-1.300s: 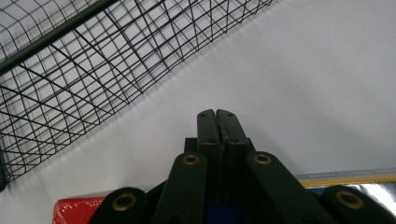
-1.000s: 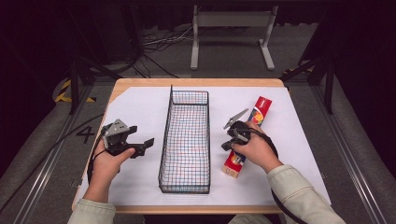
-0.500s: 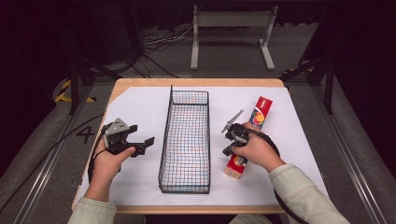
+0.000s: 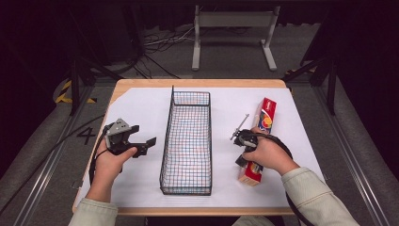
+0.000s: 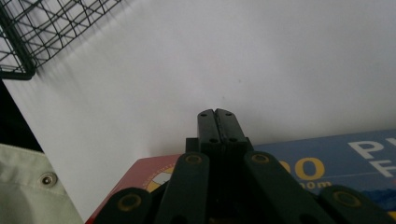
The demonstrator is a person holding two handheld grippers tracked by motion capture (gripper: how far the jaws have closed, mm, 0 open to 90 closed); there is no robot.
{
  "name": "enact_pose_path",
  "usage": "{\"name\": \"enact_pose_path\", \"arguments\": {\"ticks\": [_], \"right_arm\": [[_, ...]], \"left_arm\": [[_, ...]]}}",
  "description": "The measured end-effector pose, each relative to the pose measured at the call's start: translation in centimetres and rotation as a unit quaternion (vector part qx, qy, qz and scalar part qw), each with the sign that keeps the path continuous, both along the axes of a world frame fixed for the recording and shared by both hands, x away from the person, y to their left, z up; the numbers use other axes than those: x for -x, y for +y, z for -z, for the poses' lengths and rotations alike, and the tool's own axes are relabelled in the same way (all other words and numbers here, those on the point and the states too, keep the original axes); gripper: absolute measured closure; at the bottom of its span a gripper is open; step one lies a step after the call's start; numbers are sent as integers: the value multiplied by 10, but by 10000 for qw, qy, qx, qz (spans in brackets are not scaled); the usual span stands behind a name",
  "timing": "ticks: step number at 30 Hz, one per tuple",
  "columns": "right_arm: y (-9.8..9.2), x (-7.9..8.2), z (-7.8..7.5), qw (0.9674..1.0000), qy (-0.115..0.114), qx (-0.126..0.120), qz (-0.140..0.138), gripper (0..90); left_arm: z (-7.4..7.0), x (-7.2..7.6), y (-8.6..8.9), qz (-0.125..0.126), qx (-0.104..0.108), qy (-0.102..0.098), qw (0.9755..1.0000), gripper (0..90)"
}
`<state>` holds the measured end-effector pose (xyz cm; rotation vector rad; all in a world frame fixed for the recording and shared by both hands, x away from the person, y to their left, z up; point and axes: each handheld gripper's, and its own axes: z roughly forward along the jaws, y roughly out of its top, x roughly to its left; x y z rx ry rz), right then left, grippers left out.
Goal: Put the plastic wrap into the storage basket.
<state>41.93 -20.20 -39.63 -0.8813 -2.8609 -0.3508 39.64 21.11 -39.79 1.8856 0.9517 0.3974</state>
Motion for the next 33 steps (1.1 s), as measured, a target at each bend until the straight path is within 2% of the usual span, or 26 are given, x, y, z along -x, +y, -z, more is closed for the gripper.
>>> {"name": "enact_pose_path", "arguments": {"ticks": [4, 8, 12, 16, 20, 24, 26, 30, 32, 33], "right_arm": [[-11, 5, -1, 10000, 76, 22, 51, 900], [-21, 14, -3, 9999, -38, 146, 31, 900], [-34, 19, -4, 9997, 16, 181, 178, 900], [-43, 22, -5, 9993, -37, 250, 258, 900], [-54, 26, -6, 9990, -42, 203, 399, 900], [-57, 27, -6, 9984, -17, 356, 431, 900], [-57, 28, -5, 9984, -31, 324, 455, 900], [-56, 29, -3, 9985, -47, 88, 538, 897], [-54, 29, -1, 9981, -115, -63, 610, 867], [-53, 30, -1, 9977, -185, -36, 652, 884]], "left_arm": [[0, -1, 0, 2, -9, 8, 10000, 126], [1, -1, -1, 21, -30, 43, 10000, 125], [1, 0, -1, 17, -32, 19, 10000, 125], [1, 0, 0, 4, -21, 8, 10000, 125], [1, 0, 1, -14, -5, 23, 10000, 125], [1, 0, 1, -11, 15, 34, 10000, 125], [1, 0, 1, -31, 20, 42, 10000, 125], [1, 0, 2, -34, 7, 33, 10000, 125], [2, 0, 3, -43, 0, 26, 10000, 124], [2, 0, 3, -43, 2, 31, 10000, 124]]}}
